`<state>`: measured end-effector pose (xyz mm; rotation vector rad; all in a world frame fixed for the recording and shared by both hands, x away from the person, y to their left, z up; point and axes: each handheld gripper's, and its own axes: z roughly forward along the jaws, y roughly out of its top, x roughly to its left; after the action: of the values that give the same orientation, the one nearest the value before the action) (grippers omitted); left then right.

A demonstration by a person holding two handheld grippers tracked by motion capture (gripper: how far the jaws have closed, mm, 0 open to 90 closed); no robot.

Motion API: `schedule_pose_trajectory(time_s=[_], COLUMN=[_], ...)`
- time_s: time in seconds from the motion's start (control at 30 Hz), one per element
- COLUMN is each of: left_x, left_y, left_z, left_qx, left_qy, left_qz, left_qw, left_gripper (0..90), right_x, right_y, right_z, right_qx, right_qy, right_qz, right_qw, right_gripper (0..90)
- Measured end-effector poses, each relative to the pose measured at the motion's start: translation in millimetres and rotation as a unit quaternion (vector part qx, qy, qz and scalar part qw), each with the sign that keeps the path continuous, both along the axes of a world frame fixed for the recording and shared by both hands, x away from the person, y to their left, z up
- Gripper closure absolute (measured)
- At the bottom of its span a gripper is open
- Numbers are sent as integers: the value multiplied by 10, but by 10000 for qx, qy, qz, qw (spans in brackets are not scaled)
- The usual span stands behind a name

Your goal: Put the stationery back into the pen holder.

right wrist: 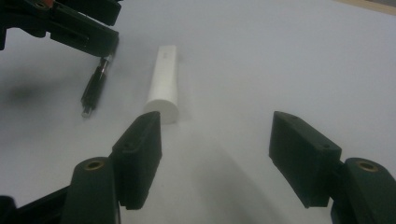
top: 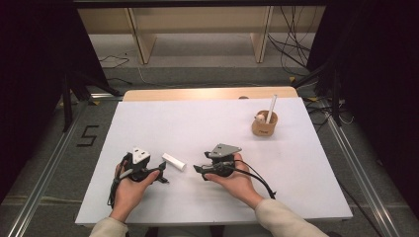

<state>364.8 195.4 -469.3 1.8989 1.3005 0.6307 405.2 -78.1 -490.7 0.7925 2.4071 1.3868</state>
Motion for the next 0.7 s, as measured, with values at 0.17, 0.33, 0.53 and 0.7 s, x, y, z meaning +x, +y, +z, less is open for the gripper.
schedule_pose_trajectory(time_s=[0.17, 0.33, 0.53, 0.7], left_x=[2, 3, 3, 5], left_y=[7, 1, 2, 4], left_z=[-5, -6, -6, -10], left_qx=[13, 12, 26, 31], left_qy=[25, 19, 29, 37], left_qz=[-20, -18, -23, -21], left_qw=[10000, 10000, 10000, 10000], left_gripper=[353, 352, 350, 349], right_x=[30, 44, 79, 82], right_y=[206, 367, 458, 557], right_z=[-27, -54, -54, -58], right_qx=[-61, -107, -149, -248], right_qy=[3, 7, -20, -48], right_qz=[105, 190, 224, 274], right_qw=[9999, 9998, 9996, 9993], right_gripper=[355, 363, 377, 405])
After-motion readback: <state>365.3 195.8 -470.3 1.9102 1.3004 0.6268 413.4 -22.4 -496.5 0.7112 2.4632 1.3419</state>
